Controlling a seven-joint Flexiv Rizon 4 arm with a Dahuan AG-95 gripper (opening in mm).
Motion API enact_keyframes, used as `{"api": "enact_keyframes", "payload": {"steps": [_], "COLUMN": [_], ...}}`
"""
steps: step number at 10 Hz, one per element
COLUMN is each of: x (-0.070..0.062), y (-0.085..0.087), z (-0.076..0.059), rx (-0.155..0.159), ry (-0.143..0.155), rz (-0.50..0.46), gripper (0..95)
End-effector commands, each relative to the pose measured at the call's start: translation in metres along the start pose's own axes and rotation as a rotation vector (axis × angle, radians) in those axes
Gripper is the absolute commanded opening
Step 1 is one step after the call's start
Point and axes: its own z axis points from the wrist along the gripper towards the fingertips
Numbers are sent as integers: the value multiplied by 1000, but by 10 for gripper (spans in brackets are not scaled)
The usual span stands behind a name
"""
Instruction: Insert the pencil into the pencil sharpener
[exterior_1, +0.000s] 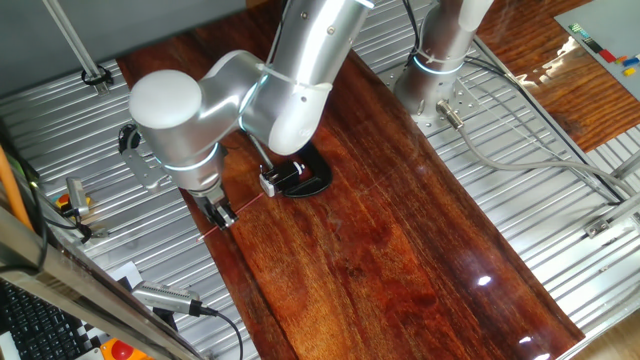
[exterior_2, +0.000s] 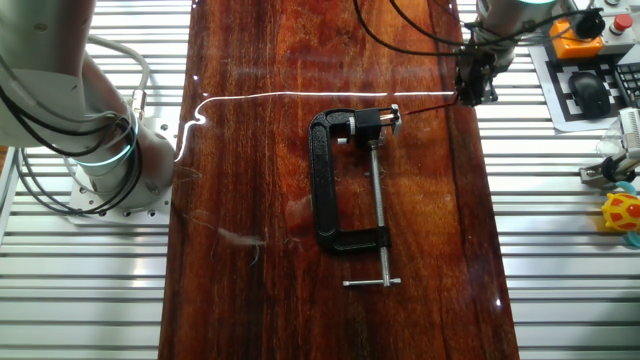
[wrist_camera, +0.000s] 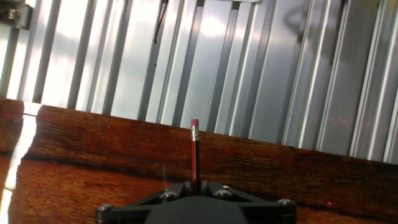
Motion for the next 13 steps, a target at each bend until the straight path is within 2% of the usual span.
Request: {"api": "enact_keyframes", "payload": {"steps": [1, 13], "x": [1, 9], "y": [-2, -5], "z": [0, 4], "rx": [0, 0], "ry": [-1, 2], "rz": [-2, 16], "gripper": [0, 0]}}
